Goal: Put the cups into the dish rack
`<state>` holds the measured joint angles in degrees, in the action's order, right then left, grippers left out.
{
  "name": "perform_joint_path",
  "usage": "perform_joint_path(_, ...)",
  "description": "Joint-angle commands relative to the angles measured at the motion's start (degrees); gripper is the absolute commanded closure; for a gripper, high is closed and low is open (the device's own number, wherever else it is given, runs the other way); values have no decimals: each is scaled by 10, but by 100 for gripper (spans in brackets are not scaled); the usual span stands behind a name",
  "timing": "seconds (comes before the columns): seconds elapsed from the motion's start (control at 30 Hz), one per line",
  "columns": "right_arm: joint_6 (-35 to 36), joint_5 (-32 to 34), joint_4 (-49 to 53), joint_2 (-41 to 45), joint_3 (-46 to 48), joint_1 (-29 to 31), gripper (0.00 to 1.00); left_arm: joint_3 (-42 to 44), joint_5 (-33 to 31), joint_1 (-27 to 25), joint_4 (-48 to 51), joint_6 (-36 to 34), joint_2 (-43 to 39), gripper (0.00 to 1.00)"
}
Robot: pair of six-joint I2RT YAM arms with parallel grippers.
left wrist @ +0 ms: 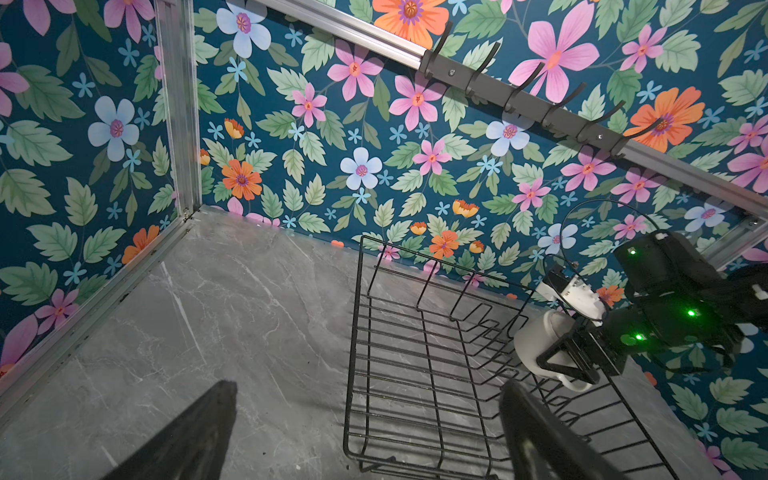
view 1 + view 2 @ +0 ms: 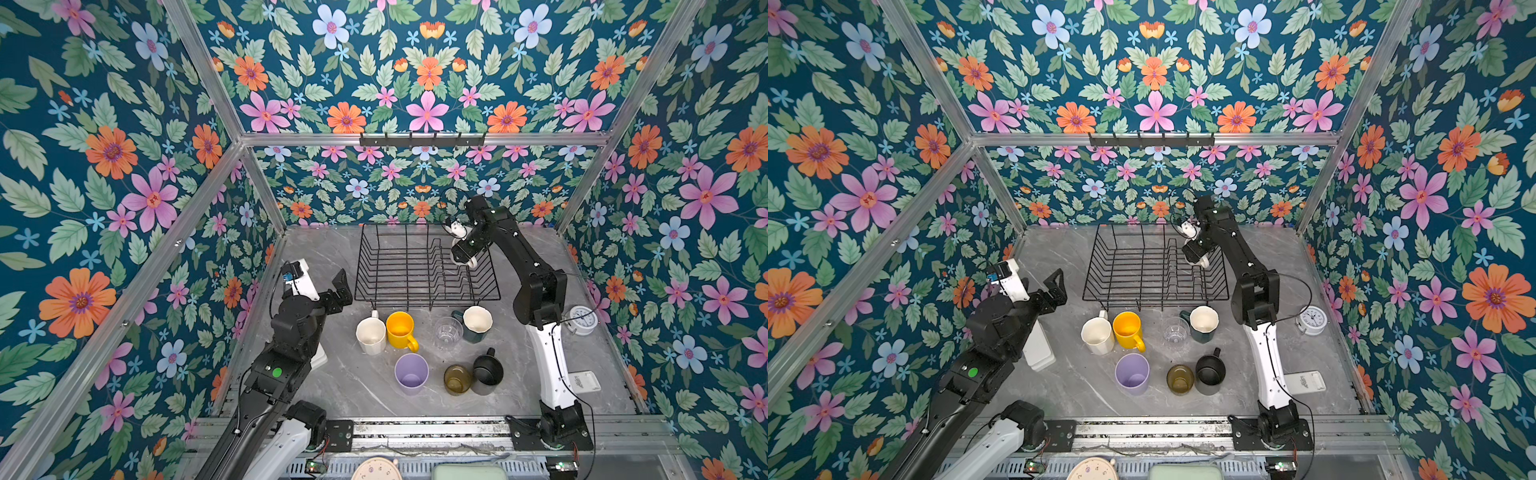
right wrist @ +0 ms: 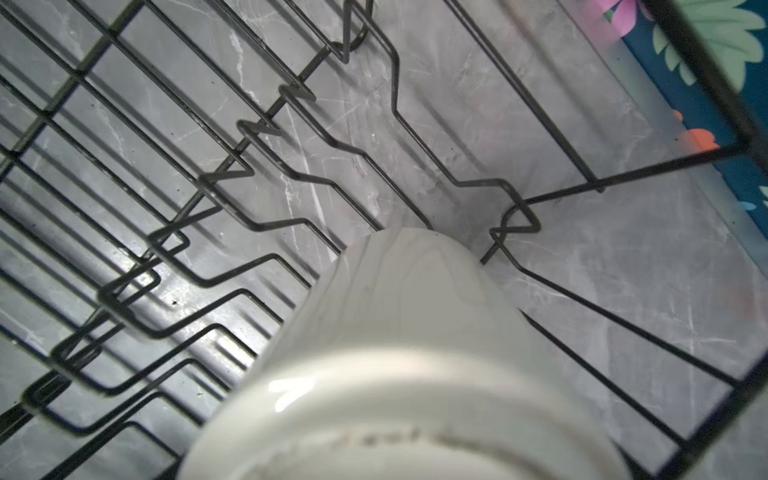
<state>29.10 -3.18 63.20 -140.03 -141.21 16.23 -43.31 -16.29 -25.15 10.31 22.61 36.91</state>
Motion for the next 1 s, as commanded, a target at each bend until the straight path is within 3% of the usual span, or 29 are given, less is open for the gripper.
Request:
perform_joint_path(0.0, 8, -20, -4, -6, -2, 0, 35, -2, 5, 1, -9, 4, 1, 0)
perform_joint_path(0.37, 6, -26, 1, -4, 3, 0, 8, -3, 7, 1, -11, 5, 6, 0)
perform_joint_path(0.53, 5, -33, 1, -2, 4, 0, 5, -3, 7, 1, -11, 5, 5, 0)
perform_joint_path(0.83, -5, -23, -3, 4, 4, 0, 12, -3, 6, 1, -10, 4, 2, 0)
perform_joint_path(0.97, -3, -21, -4, 12, 2, 0, 34, -3, 6, 0, -10, 5, 2, 0)
